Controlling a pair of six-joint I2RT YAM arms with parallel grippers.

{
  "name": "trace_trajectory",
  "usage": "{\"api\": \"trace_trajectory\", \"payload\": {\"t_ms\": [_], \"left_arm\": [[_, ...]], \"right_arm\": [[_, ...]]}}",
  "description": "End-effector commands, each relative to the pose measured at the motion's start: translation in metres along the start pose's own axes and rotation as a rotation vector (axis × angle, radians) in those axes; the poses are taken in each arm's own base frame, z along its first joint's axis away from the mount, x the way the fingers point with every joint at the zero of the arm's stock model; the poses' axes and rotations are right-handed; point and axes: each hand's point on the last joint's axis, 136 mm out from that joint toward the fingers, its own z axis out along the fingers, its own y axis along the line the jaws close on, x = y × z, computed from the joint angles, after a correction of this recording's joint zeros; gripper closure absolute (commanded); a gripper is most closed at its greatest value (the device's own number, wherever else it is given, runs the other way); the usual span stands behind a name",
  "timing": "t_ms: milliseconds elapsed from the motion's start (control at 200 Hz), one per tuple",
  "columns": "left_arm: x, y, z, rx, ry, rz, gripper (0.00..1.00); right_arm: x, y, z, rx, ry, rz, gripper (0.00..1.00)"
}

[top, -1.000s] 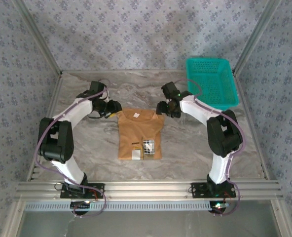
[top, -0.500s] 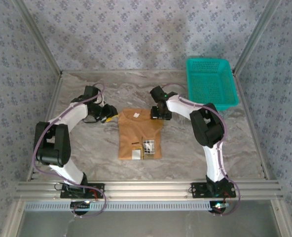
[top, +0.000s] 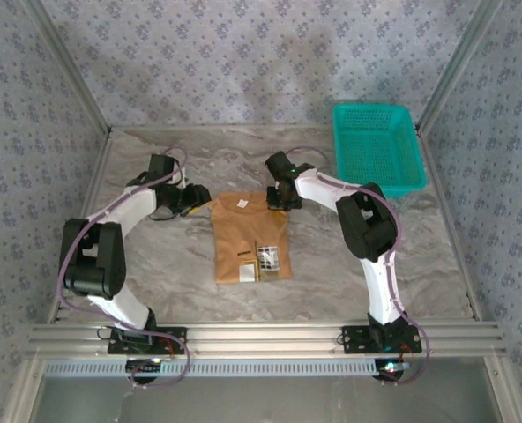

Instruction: Fold the inside-out t-shirt

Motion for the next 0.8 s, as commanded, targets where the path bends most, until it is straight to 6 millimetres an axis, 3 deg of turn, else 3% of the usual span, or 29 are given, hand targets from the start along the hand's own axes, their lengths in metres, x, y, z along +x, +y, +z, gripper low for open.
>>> {"api": "trace_trajectory", "payload": {"t_ms": [0, 215, 395, 565, 675, 794], "left_arm": [[-0.010, 0.002, 0.021, -0.014, -0.012, 0.072, 0.52], [-0.014, 0.004, 0.053, -0.059, 0.001, 0.122, 0.46], [-0.012, -0.008, 0.078, -0.010, 0.011, 0.090, 0.47], [-0.002, -0.017, 0.097, 0.041, 0.036, 0.052, 0.64], [0.002, -0.020, 0.104, 0.045, 0.041, 0.045, 0.69], [0.007, -0.019, 0.111, 0.027, 0.061, 0.046, 0.86]], "right_arm": [[0.016, -0.014, 0.011, 0.021, 0.062, -0.008, 0.89], [0.014, -0.011, 0.011, 0.004, 0.062, -0.010, 0.89], [0.016, -0.010, 0.014, -0.005, 0.071, -0.013, 0.89], [0.016, -0.011, 0.017, -0.020, 0.081, -0.005, 0.89], [0.015, -0.011, 0.017, -0.030, 0.080, 0.000, 0.89], [0.014, -0.012, 0.017, -0.036, 0.081, 0.001, 0.89]]}}
